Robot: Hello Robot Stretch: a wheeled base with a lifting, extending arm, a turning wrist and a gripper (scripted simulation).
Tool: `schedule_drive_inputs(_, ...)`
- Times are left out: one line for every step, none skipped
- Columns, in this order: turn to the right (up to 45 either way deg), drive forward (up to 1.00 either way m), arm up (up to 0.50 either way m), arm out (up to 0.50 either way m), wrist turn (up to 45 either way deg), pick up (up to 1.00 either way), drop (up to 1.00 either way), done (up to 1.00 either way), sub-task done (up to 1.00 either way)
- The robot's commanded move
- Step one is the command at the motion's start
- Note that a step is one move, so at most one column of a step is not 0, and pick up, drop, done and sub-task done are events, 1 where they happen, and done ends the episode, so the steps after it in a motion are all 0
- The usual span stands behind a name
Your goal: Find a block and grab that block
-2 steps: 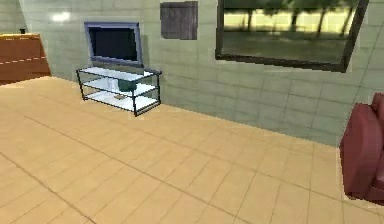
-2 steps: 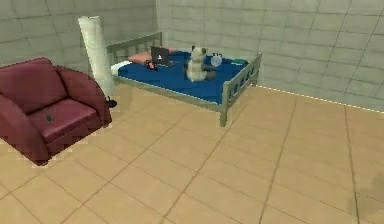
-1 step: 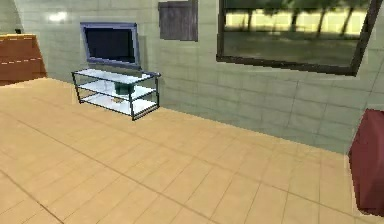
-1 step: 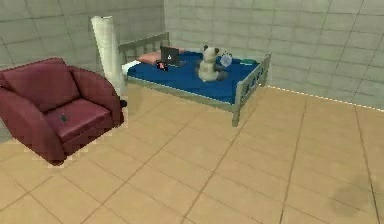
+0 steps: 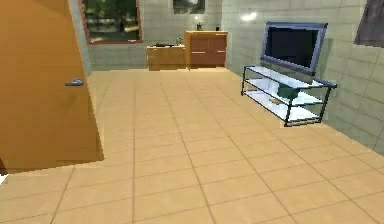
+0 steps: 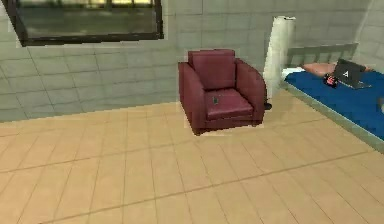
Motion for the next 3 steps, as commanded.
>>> schedule_drive_inputs(-24.0, 0.00, 0.00, 0.00, 0.0, 0.00, 0.00, 0.00, 0.00)
schedule_drive_inputs(-3.0, 0.00, 0.00, 0.00, 0.0, 0.00, 0.00, 0.00, 0.00)
schedule_drive_inputs(0.0, 1.00, 0.00, 0.00, 0.0, 0.00, 0.00, 0.00, 0.00)
